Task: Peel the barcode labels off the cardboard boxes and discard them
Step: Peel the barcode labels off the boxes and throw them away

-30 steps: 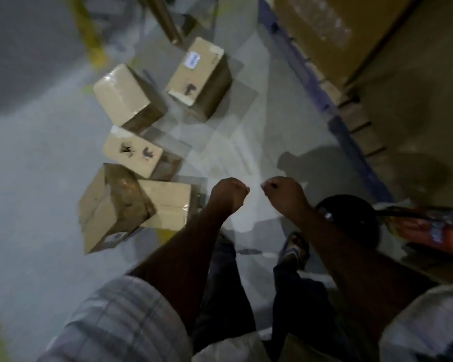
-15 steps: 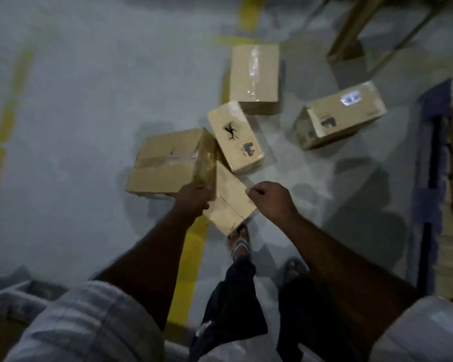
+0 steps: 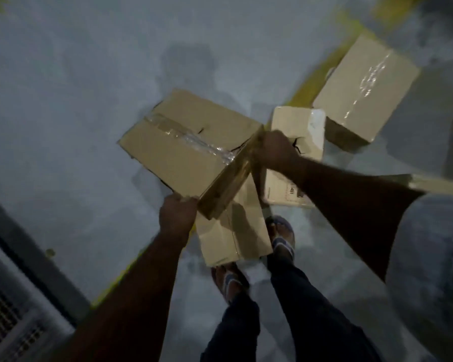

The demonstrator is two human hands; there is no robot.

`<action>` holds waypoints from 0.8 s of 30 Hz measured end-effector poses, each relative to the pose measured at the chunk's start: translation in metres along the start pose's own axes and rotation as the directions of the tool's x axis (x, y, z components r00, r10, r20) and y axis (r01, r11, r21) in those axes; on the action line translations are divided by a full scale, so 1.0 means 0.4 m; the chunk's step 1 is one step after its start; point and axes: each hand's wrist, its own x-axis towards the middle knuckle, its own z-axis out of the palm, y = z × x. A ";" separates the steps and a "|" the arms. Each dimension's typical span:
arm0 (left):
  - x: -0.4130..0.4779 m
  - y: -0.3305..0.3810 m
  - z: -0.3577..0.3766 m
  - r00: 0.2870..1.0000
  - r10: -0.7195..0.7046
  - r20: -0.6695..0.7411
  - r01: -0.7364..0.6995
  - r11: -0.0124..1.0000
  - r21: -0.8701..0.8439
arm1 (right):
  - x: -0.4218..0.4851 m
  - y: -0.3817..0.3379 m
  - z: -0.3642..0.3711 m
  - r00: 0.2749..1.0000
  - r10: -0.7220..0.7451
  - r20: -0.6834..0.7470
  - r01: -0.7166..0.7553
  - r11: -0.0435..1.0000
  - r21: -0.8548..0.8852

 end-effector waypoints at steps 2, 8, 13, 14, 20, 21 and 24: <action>0.032 -0.018 0.039 0.996 -0.075 -0.044 0.071 0.993 -0.089 | 0.100 0.001 0.014 0.999 0.030 -0.017 -0.029 0.999 0.018; 0.094 -0.062 0.080 0.994 -0.097 0.055 0.108 0.960 -0.260 | 0.221 0.017 0.080 0.997 0.072 0.009 -0.072 0.996 0.044; -0.019 -0.047 -0.086 0.985 0.064 -0.158 -0.100 0.967 -0.233 | 0.087 -0.065 -0.020 0.989 -0.120 -0.083 0.130 0.984 0.121; -0.050 -0.036 -0.141 0.978 0.107 -0.178 -0.146 0.965 -0.219 | 0.042 -0.099 -0.056 0.981 -0.157 -0.114 0.172 0.974 0.144; -0.328 0.067 -0.445 0.913 0.283 -0.294 -0.320 0.944 -0.085 | -0.271 -0.297 -0.298 0.929 -0.243 -0.281 0.298 0.939 0.171; -0.376 0.075 -0.479 0.907 0.294 -0.302 -0.330 0.941 -0.076 | -0.323 -0.320 -0.335 0.925 -0.245 -0.292 0.300 0.940 0.161; -0.486 0.078 -0.540 0.899 0.318 -0.303 -0.352 0.934 -0.063 | -0.460 -0.355 -0.414 0.934 -0.201 -0.296 0.266 0.943 0.200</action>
